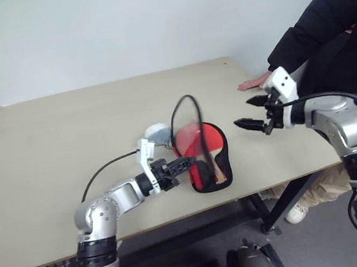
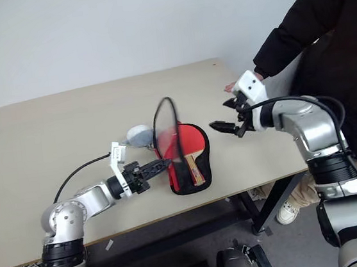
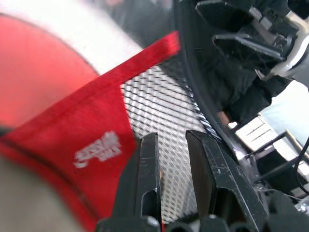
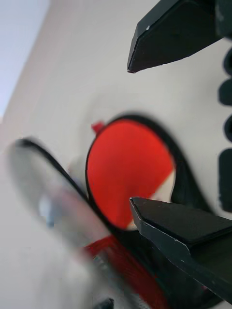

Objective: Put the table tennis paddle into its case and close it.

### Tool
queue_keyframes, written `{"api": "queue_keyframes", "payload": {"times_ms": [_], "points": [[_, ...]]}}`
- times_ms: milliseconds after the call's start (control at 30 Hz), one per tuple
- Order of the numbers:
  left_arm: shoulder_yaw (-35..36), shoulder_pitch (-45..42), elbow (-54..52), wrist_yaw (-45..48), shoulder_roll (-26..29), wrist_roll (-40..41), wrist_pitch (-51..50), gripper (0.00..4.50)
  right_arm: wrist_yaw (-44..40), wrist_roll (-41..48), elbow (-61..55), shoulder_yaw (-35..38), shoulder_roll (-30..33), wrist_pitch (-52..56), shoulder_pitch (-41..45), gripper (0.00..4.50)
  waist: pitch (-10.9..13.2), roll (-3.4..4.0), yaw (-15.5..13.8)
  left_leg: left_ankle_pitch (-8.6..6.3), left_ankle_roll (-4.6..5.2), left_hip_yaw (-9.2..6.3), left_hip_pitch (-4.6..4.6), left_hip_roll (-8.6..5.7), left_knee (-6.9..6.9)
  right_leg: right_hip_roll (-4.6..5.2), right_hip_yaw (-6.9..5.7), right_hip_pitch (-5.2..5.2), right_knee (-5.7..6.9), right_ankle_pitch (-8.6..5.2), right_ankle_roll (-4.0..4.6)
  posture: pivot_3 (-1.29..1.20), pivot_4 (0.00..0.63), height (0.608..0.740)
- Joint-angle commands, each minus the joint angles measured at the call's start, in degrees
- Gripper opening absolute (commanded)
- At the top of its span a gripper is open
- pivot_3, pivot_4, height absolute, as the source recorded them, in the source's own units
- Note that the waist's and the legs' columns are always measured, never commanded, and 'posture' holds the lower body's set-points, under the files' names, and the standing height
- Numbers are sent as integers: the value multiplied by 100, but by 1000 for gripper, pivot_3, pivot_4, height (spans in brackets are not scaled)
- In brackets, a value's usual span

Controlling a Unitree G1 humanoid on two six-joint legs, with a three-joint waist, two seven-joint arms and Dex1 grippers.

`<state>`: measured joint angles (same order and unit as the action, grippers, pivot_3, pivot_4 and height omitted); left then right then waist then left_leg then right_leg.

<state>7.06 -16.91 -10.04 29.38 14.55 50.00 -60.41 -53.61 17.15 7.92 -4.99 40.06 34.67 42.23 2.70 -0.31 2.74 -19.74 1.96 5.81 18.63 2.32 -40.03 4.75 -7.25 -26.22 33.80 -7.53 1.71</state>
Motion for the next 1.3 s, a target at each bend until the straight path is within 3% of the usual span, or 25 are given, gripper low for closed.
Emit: {"api": "queue_keyframes", "payload": {"times_ms": [33,433,733,867,1167,1300], "points": [[-102,-223,51,-125,-89,-180,230,880,-278,-77,127,105,74,-531,147,4500,0,-1,10,0,0,-1,0,0,0,-1,1,0,0,0,0,0,0,740],[-41,-227,270,126,457,-816,1091,880,-555,-129,60,-123,-261,-712,-224,4500,1,-1,-3,1,-2,-10,0,5,-1,-16,6,-5,1,0,0,0,0,740],[335,229,54,-296,171,-54,280,880,-498,-161,26,-238,-509,-610,-264,4500,1,-2,-6,1,-1,-13,5,-2,-1,-16,14,-5,0,0,0,0,0,740],[478,432,-28,-473,63,186,14,1558,-451,-182,8,-271,-579,-586,-322,4500,1,-2,-6,0,-1,-13,3,-2,-3,-15,15,-3,0,0,0,0,0,740],[493,551,-58,-1060,-92,298,-424,3968,-389,-107,-339,-318,-643,-353,-508,4500,1,-3,-4,1,-2,-17,-1,0,-3,-18,14,-2,4,0,0,0,0,740],[659,546,-49,-1343,-315,657,-860,4148,-414,-86,-548,-361,-659,-280,-641,4500,0,-5,-7,1,-2,-17,0,0,-4,-18,14,0,3,0,0,0,0,740]]}}
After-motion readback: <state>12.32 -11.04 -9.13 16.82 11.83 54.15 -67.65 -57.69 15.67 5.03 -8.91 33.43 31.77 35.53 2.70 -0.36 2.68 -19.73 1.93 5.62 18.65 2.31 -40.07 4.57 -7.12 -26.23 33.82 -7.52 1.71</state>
